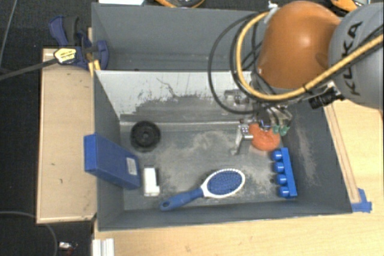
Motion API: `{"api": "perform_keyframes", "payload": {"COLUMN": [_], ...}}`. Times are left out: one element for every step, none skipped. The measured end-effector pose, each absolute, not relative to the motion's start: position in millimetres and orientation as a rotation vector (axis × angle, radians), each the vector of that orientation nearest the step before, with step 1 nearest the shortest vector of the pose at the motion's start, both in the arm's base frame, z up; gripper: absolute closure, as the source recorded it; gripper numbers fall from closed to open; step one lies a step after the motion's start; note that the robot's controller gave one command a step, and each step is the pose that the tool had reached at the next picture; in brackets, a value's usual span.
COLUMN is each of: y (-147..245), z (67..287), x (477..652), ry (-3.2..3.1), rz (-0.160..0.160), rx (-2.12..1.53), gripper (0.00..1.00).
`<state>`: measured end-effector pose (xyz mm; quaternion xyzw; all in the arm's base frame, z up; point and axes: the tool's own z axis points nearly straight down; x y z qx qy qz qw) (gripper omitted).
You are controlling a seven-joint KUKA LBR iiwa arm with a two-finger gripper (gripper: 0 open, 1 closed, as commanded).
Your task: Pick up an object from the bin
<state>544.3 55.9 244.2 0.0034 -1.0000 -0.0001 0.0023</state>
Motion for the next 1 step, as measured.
{"api": "perform_keyframes", "payload": {"y": [55.5], "z": [248.7], "x": [545.7], "ry": [-3.145], "rz": [-0.001], "rx": [0.006], "gripper": [0.00]}}
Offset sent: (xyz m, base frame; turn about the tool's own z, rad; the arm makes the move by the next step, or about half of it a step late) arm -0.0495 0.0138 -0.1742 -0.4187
